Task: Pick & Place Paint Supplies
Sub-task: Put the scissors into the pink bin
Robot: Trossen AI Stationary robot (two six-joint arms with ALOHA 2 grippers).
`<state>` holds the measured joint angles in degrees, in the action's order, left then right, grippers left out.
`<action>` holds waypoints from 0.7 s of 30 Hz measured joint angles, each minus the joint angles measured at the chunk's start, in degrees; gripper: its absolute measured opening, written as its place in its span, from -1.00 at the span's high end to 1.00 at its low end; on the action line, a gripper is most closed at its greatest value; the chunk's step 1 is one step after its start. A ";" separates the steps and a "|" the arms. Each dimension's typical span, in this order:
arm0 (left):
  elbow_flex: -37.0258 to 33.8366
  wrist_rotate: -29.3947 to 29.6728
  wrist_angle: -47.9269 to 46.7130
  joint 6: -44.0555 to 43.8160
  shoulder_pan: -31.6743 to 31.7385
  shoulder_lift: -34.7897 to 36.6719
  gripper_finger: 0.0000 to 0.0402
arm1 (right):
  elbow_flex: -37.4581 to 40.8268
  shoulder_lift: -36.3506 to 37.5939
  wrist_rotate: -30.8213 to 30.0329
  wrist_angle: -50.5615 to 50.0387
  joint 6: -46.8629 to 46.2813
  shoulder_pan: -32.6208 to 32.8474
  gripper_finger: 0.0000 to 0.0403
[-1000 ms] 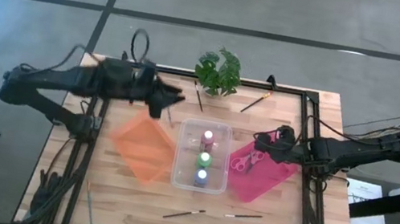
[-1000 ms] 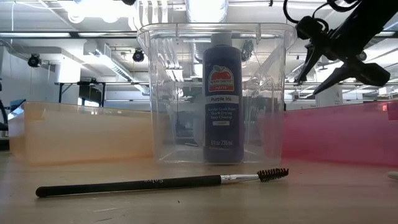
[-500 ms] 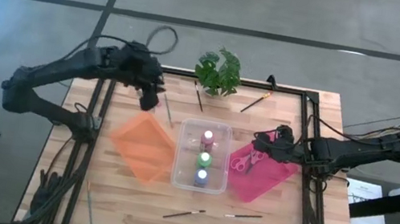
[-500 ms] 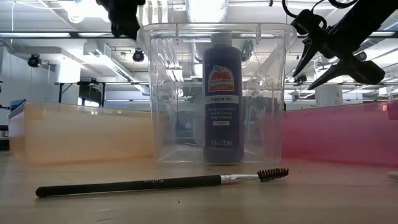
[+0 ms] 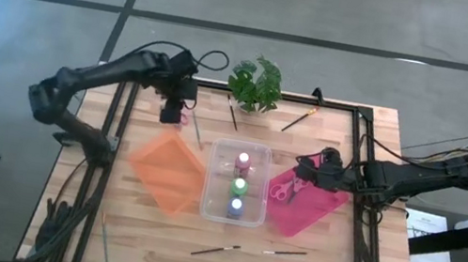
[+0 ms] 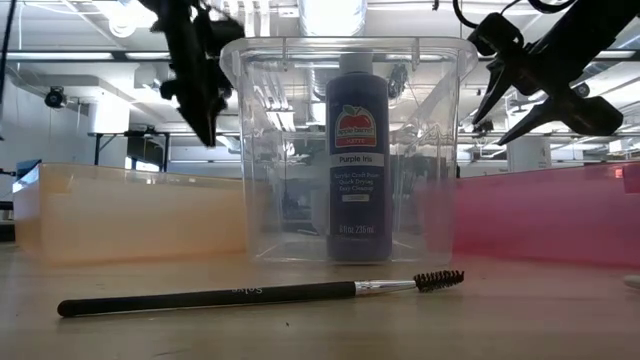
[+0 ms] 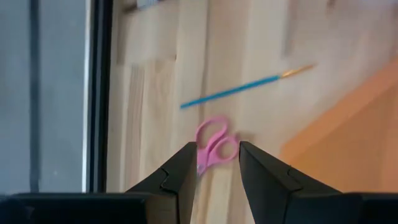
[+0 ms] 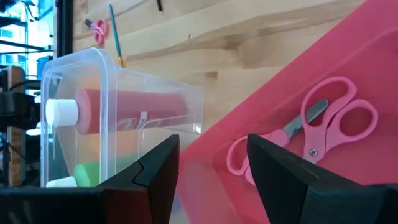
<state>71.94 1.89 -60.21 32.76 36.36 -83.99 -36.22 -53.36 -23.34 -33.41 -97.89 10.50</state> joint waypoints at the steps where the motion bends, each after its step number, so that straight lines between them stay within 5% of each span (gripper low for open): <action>1: 0.00 0.02 -0.12 0.77 1.24 -1.39 0.38 | -0.01 0.00 0.07 0.03 0.00 0.00 0.09; 13: -1.20 -1.50 0.89 10.45 6.45 -15.09 0.38 | 0.01 -0.02 0.40 1.67 0.46 0.00 0.09; 21: -6.70 -1.49 8.81 12.02 7.08 -17.85 0.38 | 0.01 -0.09 -0.57 1.95 1.41 -0.01 0.09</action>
<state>65.24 0.40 -51.40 44.78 43.43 -101.84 -36.21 -53.45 -23.91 -31.46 -96.48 10.49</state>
